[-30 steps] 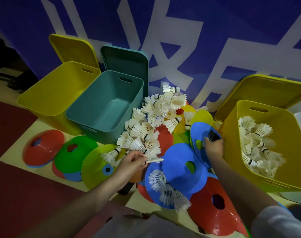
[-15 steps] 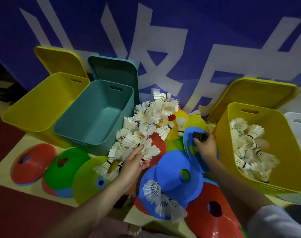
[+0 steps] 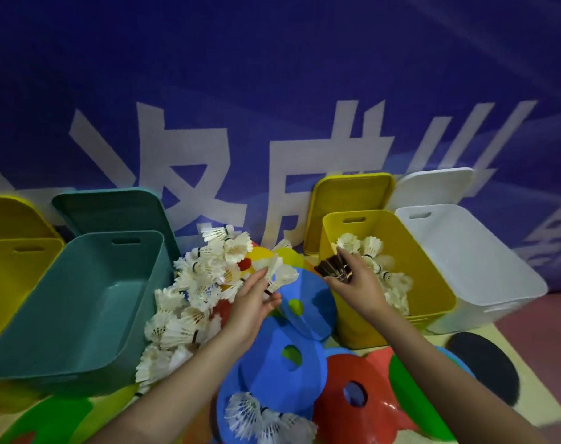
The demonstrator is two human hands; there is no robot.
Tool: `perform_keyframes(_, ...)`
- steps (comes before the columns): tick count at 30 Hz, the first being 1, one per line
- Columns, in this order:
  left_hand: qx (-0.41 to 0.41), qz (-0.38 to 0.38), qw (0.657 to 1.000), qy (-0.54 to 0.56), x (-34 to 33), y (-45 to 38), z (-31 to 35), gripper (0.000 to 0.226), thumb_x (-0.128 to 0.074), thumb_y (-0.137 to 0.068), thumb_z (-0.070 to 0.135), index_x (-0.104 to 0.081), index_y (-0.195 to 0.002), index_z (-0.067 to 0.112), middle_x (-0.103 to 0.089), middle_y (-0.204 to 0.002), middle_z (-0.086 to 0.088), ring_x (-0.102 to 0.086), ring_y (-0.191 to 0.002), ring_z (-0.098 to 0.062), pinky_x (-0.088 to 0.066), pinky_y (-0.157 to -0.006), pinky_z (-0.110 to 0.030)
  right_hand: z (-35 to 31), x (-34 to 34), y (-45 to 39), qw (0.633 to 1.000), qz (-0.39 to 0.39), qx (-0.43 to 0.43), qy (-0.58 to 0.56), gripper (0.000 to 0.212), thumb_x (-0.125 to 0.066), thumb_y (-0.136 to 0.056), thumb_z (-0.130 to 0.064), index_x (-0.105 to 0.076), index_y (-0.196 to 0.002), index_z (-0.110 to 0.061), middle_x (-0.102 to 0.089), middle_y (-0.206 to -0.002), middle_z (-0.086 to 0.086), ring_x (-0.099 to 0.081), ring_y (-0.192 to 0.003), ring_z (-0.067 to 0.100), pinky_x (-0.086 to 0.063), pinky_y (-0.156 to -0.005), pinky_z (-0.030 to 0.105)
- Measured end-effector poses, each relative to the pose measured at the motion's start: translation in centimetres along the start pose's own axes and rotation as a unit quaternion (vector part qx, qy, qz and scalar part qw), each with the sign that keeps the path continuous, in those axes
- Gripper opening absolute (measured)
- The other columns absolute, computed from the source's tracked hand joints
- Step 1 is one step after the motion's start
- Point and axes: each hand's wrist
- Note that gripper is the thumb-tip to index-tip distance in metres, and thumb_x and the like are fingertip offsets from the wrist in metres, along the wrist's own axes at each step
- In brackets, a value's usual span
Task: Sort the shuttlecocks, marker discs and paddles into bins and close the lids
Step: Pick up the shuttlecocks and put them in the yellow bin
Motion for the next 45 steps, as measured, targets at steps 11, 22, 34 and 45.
perform_keyframes(11,-0.042,-0.034,0.986,-0.157,-15.4,-3.9,-3.3,0.032,-0.042,-0.101,0.015,-0.050,-0.132,0.014,-0.058,-0.116,-0.011,-0.061,-0.078,-0.016,-0.055,-0.078,-0.029,12.3,10.9,-1.1,0.991,-0.026,-0.092,0.091,0.069,-0.071,-0.082,-0.038,-0.042,-0.141,-0.017,-0.054,-0.127,0.006,-0.054,-0.113,0.023,-0.042,-0.090,0.031)
perform_keyframes(22,-0.103,0.012,0.917,-0.386,-19.2,-6.9,-8.2,0.036,-0.034,-0.103,0.018,-0.043,-0.138,0.017,-0.050,-0.099,0.014,-0.062,-0.094,-0.017,-0.047,-0.070,-0.018,16.0,10.5,-2.6,0.933,-0.303,-0.014,0.193,0.076,-0.070,-0.080,-0.046,-0.036,-0.145,-0.024,-0.051,-0.139,0.002,-0.051,-0.123,0.022,-0.044,-0.100,0.033)
perform_keyframes(34,-0.215,0.080,0.766,-0.600,-19.3,-8.4,-10.8,0.039,-0.033,-0.103,0.024,-0.044,-0.138,0.012,-0.052,-0.133,-0.010,-0.051,-0.118,-0.026,-0.044,-0.092,-0.035,17.8,10.0,-1.9,0.981,-0.137,0.035,0.130,0.078,-0.050,-0.087,-0.059,-0.021,-0.150,-0.026,-0.056,-0.126,0.000,-0.053,-0.114,0.020,-0.047,-0.083,0.033)
perform_keyframes(45,-0.144,0.050,0.845,-0.512,-20.1,-12.1,-11.2,0.044,-0.046,-0.099,0.015,-0.043,-0.142,0.027,-0.056,-0.109,-0.010,-0.042,-0.059,-0.011,-0.034,-0.050,-0.021,20.0,12.7,-5.9,0.991,-0.042,-0.076,0.100,0.043,-0.044,-0.095,-0.022,-0.044,-0.137,-0.013,-0.056,-0.128,0.010,-0.055,-0.112,0.030,-0.046,-0.089,0.038)
Point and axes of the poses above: each hand's wrist, its own y-axis away from the middle knuckle, its own x-axis out of the back of the hand, z = x × y
